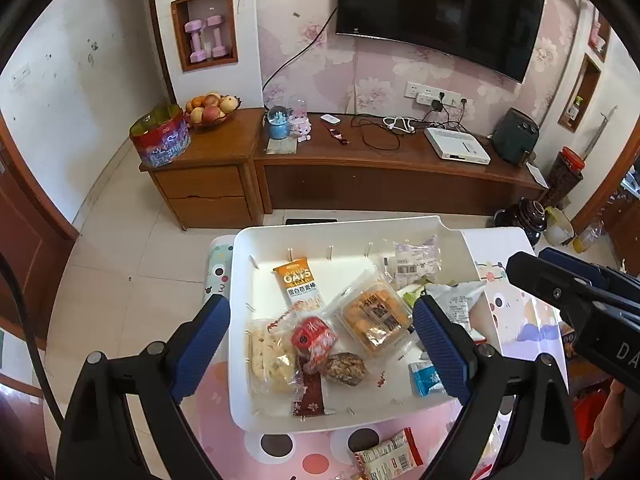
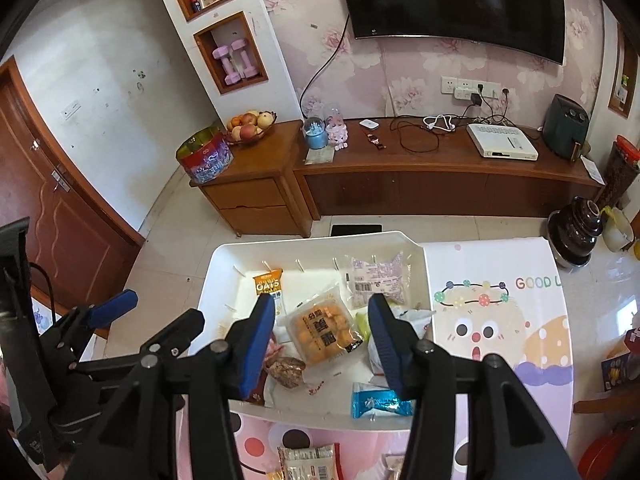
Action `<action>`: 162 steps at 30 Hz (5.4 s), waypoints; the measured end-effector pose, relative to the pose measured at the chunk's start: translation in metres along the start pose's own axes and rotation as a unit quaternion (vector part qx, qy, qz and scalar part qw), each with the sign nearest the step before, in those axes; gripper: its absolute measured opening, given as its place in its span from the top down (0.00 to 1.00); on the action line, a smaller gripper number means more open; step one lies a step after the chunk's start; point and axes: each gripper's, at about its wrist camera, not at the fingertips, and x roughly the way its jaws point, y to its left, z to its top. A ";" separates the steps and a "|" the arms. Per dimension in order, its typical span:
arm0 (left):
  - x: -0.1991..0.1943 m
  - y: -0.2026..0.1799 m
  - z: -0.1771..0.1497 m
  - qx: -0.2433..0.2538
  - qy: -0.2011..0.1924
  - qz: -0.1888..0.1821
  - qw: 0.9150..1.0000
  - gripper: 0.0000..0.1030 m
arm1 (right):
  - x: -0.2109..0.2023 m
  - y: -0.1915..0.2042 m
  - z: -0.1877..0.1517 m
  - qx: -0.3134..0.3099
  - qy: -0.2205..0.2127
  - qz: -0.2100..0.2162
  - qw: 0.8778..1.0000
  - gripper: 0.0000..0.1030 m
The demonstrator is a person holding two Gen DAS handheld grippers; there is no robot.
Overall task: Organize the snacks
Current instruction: 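Withdraw both tools from the tray back over the remaining snacks, then grasp the orange candy stick with the right tool while the left grasps the white cracker packet, then carry both snacks over the white tray and open both tools to drop them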
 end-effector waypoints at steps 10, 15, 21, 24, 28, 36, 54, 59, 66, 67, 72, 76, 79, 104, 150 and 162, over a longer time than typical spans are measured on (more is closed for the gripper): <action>-0.016 -0.016 -0.016 0.007 0.001 -0.007 1.000 0.11 | -0.027 0.001 -0.017 -0.019 -0.002 0.009 1.000 0.52; -0.027 -0.026 -0.030 0.017 0.005 -0.013 1.000 0.11 | -0.043 -0.007 -0.033 -0.021 -0.001 0.011 1.000 0.52; -0.040 -0.043 -0.053 0.046 0.005 -0.018 0.999 0.11 | -0.066 -0.021 -0.057 -0.020 -0.003 0.006 1.000 0.52; -0.047 -0.054 -0.068 0.064 0.005 -0.020 0.998 0.11 | -0.077 -0.032 -0.070 -0.016 -0.003 0.001 1.000 0.52; -0.053 -0.068 -0.085 0.088 0.009 -0.025 0.996 0.11 | -0.092 -0.047 -0.090 -0.014 -0.004 -0.015 1.000 0.52; -0.051 -0.090 -0.114 0.139 0.029 -0.040 0.989 0.11 | -0.110 -0.082 -0.131 0.006 0.003 -0.045 0.999 0.52; 0.051 -0.113 -0.200 0.290 0.175 -0.039 0.940 0.11 | -0.056 -0.151 -0.233 0.107 0.101 -0.100 0.984 0.52; 0.088 -0.110 -0.212 0.307 0.218 -0.031 0.926 0.11 | -0.032 -0.162 -0.260 0.133 0.132 -0.106 0.977 0.52; 0.121 -0.101 -0.217 0.297 0.252 -0.029 0.921 0.11 | -0.003 -0.168 -0.281 0.152 0.158 -0.108 0.970 0.53; 0.125 -0.100 -0.216 0.292 0.255 -0.030 0.921 0.11 | 0.000 -0.168 -0.282 0.152 0.160 -0.109 0.969 0.53; 0.136 -0.092 -0.208 0.270 0.265 -0.043 0.925 0.09 | 0.015 -0.170 -0.287 0.153 0.172 -0.113 0.967 0.60; 0.141 -0.084 -0.201 0.253 0.271 -0.051 0.927 0.10 | 0.022 -0.172 -0.288 0.155 0.176 -0.119 0.965 0.67; 0.142 -0.078 -0.197 0.235 0.276 -0.065 0.930 0.19 | 0.026 -0.173 -0.290 0.153 0.178 -0.128 0.963 0.74; 0.046 -0.061 -0.219 0.130 0.186 -0.050 0.973 0.55 | -0.010 -0.145 -0.288 0.123 0.156 -0.108 0.974 0.80; -0.086 0.015 0.025 0.002 -0.045 0.008 0.999 0.54 | -0.082 0.009 0.014 -0.022 -0.072 0.001 0.997 0.79; -0.028 0.026 0.017 -0.006 0.002 0.030 1.000 0.15 | -0.017 0.003 0.005 -0.014 0.015 0.005 1.000 0.69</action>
